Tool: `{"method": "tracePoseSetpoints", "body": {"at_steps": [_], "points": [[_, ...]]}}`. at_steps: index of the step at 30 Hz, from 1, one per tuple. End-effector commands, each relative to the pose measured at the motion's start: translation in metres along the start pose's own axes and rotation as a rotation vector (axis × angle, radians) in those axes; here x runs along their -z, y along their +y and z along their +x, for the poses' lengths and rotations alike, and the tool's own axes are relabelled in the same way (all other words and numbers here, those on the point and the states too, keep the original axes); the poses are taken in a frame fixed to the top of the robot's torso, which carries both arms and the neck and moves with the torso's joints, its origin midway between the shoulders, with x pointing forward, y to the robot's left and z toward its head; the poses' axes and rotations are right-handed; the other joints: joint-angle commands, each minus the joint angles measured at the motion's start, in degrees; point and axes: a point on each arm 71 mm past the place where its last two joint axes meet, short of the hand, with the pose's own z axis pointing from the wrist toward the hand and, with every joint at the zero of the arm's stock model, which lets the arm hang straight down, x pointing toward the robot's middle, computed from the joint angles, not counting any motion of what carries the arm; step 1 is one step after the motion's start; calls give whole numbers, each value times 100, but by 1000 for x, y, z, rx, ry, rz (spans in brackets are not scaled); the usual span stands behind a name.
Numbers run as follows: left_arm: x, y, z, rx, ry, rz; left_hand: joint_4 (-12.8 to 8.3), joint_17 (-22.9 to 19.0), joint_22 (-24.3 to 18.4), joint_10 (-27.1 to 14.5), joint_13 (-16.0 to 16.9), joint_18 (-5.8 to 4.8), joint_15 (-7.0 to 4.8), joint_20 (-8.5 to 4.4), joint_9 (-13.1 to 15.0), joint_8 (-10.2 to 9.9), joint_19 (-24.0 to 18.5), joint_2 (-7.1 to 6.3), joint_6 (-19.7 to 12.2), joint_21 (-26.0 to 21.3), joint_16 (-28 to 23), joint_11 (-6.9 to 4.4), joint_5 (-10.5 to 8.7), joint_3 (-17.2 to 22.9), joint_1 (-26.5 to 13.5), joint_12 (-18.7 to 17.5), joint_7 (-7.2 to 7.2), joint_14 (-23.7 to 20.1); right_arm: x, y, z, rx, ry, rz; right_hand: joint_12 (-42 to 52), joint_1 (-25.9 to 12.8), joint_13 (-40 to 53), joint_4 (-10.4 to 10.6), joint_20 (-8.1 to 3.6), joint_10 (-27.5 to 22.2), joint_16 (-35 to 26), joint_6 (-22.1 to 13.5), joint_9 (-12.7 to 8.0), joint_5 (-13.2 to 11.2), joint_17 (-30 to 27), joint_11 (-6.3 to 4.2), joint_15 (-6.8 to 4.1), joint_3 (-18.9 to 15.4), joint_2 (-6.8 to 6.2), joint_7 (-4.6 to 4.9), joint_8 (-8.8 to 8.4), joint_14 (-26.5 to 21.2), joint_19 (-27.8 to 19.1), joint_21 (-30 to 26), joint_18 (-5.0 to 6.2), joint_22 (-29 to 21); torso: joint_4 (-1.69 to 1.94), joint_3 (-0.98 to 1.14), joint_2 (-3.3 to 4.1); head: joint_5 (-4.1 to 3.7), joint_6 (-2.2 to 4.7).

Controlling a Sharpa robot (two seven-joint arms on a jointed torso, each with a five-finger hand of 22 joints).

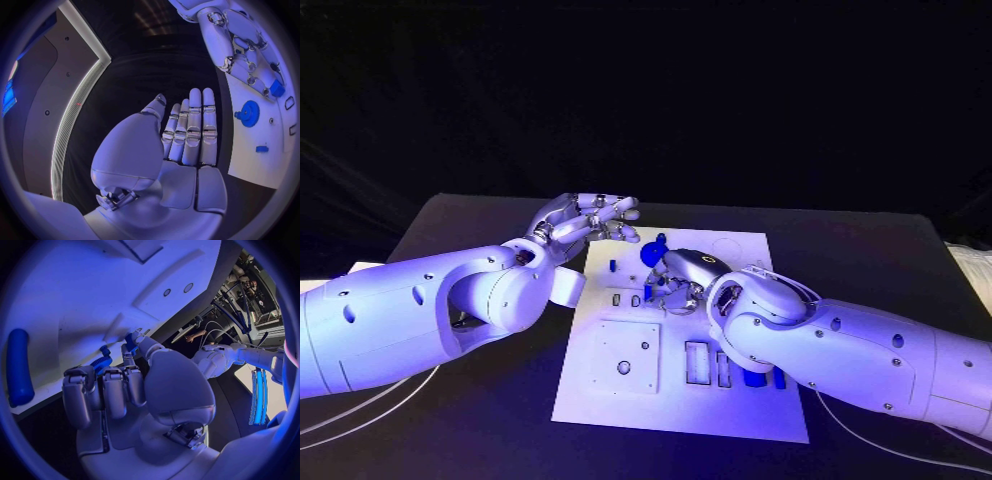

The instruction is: Assemble the parts on the task board

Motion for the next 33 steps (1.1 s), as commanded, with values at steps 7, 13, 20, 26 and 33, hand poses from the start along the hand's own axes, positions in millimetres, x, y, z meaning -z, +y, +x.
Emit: {"method": "tracePoseSetpoints", "body": {"at_steps": [7, 13, 20, 26, 33], "points": [[0, -1, 3, 12, 24, 7, -26, 5, 9, 19, 6, 55, 17, -2, -5, -24, -38, -8, -5, 23, -16, 31, -11, 8, 60, -14, 50, -41, 1, 3, 5, 35, 31, -18, -25, -76, 1152, 32, 26, 333, -16, 29, 3, -17, 1202, 37, 32, -28, -6, 4, 3, 522, 581, 1, -73, 1478, -3, -2, -3, 19, -31], [0, -1, 3, 12, 24, 7, -26, 5, 9, 19, 6, 55, 17, -2, -5, -24, -38, -8, -5, 23, -16, 31, -11, 8, 60, -14, 50, -41, 2, 2, 7, 38, 47, -21, -40, -109, 1143, 48, 28, 325, -17, 0, -1, -49, 1201, 44, 36, -59, -41, 13, -5, 522, 579, 0, -72, 1476, 0, -5, 2, 14, -44], [0, -1, 3, 13, 25, 6, -26, 5, 9, 19, 6, 55, 17, -2, -5, -24, -38, -8, -5, 23, -16, 31, -11, 8, 60, -14, 50, -41, 2, 2, 8, 39, 53, -21, -53, -120, 1136, 51, 29, 318, -18, -23, -6, -59, 1198, 49, 40, -77, -65, 19, -10, 521, 578, -1, -71, 1473, -1, 1, 0, 24, -56], [0, -1, 3, 13, 25, 6, -26, 5, 9, 19, 6, 55, 17, -2, -5, -24, -38, -8, -5, 23, -16, 31, -11, 8, 60, -14, 50, -41, 2, 2, 9, 43, 53, -20, -84, -156, 1119, 68, 38, 301, -23, -92, -19, -44, 1189, 68, 53, -129, -120, 41, -16, 519, 568, -6, -68, 1460, -3, -4, -2, 25, -56], [0, -1, 3, 15, 30, 3, -35, 18, 11, 21, 6, 54, 18, -2, -4, -30, -42, 1, -3, 25, -26, 31, -8, 21, 66, -23, 50, -42, 2, 1, 9, 43, 46, -19, -179, -199, 1064, 99, 63, 250, -31, -250, -51, -64, 1174, 110, 86, -221, -190, 91, -23, 515, 543, -21, -59, 1426, -5, -4, -2, 34, -62]]}}
